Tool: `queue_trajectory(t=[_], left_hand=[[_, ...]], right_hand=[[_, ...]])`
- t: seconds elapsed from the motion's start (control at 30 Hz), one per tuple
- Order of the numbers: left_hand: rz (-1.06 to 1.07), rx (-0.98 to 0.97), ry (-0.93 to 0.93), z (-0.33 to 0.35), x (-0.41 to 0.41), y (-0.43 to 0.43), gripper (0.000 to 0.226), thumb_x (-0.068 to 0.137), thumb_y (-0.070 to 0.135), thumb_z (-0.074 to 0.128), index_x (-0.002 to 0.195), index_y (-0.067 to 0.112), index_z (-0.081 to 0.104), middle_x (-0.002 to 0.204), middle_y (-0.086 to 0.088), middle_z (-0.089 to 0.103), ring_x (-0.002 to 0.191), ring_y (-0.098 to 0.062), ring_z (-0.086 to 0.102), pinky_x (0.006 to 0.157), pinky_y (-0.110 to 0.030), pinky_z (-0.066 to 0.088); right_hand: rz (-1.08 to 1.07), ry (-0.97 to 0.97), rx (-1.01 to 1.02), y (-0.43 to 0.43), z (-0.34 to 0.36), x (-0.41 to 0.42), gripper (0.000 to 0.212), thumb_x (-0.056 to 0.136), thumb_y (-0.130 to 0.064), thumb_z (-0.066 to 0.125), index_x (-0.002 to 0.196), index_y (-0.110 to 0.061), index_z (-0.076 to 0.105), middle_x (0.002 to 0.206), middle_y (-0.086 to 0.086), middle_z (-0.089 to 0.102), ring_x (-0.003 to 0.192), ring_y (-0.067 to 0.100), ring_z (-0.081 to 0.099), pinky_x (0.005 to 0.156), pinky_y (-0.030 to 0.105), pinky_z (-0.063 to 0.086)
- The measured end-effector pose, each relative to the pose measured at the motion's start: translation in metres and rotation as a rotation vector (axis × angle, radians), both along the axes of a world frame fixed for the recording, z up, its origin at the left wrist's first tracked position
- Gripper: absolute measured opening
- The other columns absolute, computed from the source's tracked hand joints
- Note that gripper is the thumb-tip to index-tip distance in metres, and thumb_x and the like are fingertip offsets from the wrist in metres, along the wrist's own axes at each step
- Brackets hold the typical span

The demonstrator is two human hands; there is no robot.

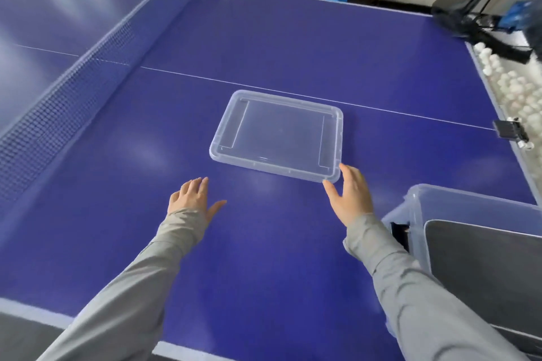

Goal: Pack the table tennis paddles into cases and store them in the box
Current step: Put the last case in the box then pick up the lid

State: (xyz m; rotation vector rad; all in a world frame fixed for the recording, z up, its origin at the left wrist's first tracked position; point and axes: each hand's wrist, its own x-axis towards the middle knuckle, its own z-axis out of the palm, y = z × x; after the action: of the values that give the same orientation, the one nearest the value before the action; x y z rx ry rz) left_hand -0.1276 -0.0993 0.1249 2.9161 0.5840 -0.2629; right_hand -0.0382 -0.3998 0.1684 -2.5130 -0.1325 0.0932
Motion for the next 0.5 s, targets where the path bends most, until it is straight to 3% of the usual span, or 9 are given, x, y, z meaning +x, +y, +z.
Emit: queue_trajectory(t=[0.1,0.2,0.33,0.5], left_hand=[[-0.083,0.093,0.123,-0.008,0.031,0.028,0.079,0.089,0.064,0.037,0.149,0.016,0.016,0.155,0.002,0.021,0.144,-0.016,0.014,0.114,-0.035,0.019],[-0.115,0.11,0.096,-0.015,0.069,0.044,0.078,0.089,0.063,0.036,0.148,0.016,0.018,0.153,0.002,0.024,0.142,-0.016,0.018,0.112,-0.035,0.021],[-0.043,0.034,0.039,-0.029,0.114,0.055,0.073,0.089,0.06,0.04,0.144,0.014,0.026,0.146,0.0,0.034,0.135,-0.02,0.03,0.105,-0.036,0.029],[0.05,-0.008,0.01,-0.054,0.167,0.066,0.075,0.088,0.061,0.041,0.141,0.009,0.03,0.146,-0.005,0.033,0.134,-0.024,0.028,0.105,-0.038,0.027]], right_hand=[[-0.093,0.077,-0.184,0.003,-0.023,0.023,0.054,0.093,-0.032,0.054,0.137,-0.003,0.041,0.138,0.015,0.046,0.129,0.032,0.038,0.103,0.038,0.03],[-0.151,0.155,-0.334,-0.003,-0.04,0.047,0.057,0.094,-0.038,0.049,0.139,-0.005,0.039,0.138,0.014,0.045,0.129,0.032,0.037,0.103,0.042,0.034],[-0.18,0.191,-0.418,-0.003,-0.06,0.078,0.057,0.095,-0.041,0.046,0.138,-0.005,0.039,0.136,0.015,0.046,0.128,0.032,0.037,0.102,0.043,0.035],[-0.204,0.176,-0.449,0.003,-0.089,0.112,0.056,0.094,-0.043,0.047,0.133,-0.004,0.045,0.137,0.014,0.047,0.128,0.032,0.037,0.1,0.043,0.033]])
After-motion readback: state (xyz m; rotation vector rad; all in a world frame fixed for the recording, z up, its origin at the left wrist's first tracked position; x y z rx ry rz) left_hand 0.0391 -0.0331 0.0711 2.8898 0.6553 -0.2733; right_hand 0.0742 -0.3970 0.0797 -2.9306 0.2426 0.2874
